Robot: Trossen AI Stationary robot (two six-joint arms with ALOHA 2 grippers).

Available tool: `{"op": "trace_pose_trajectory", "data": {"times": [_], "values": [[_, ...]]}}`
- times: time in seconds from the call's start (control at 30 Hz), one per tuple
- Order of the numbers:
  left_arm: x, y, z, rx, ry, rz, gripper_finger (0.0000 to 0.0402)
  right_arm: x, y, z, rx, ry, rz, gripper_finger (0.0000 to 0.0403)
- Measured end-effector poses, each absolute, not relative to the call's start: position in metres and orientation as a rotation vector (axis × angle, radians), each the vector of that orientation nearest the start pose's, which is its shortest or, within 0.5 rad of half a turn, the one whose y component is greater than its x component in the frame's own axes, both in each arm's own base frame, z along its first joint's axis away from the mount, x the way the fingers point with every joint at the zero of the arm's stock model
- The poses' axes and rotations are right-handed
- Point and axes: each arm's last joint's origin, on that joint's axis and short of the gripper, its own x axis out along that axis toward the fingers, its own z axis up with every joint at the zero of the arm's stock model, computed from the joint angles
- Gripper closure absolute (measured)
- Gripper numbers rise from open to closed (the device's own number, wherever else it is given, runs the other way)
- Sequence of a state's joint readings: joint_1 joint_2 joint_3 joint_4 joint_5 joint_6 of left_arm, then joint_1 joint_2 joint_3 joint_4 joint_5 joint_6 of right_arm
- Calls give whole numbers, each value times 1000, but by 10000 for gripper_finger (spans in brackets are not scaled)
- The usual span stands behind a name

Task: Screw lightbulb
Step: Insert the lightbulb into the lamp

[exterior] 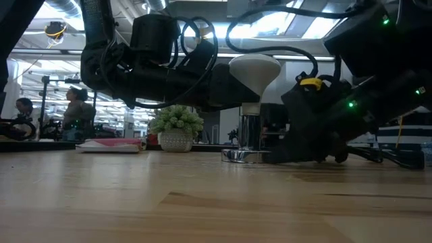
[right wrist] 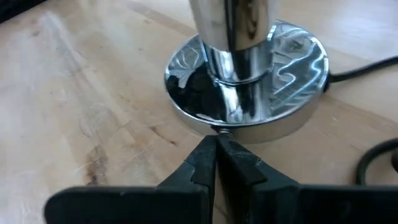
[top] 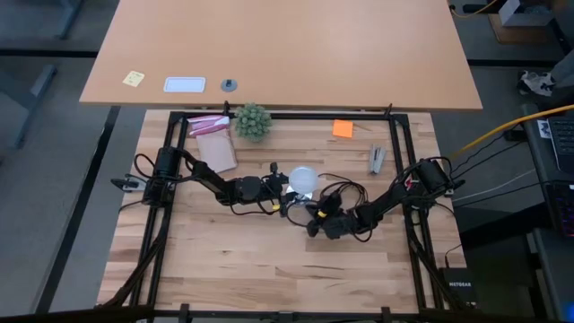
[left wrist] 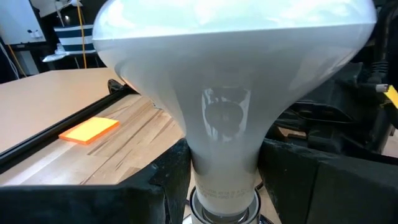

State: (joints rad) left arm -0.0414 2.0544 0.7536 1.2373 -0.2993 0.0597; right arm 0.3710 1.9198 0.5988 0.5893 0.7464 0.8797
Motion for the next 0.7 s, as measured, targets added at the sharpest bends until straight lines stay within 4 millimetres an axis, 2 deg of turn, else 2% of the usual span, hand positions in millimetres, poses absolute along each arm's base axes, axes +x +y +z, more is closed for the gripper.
{"op": "trace_pose_trajectory", "data": {"times": [0.47,0.7], "values": [[361,-6,111,71,71,265,243,280,86,70,438,352,-687,379],[361,-6,111,70,71,260,243,278,87,69,455,416,-655,379]]}}
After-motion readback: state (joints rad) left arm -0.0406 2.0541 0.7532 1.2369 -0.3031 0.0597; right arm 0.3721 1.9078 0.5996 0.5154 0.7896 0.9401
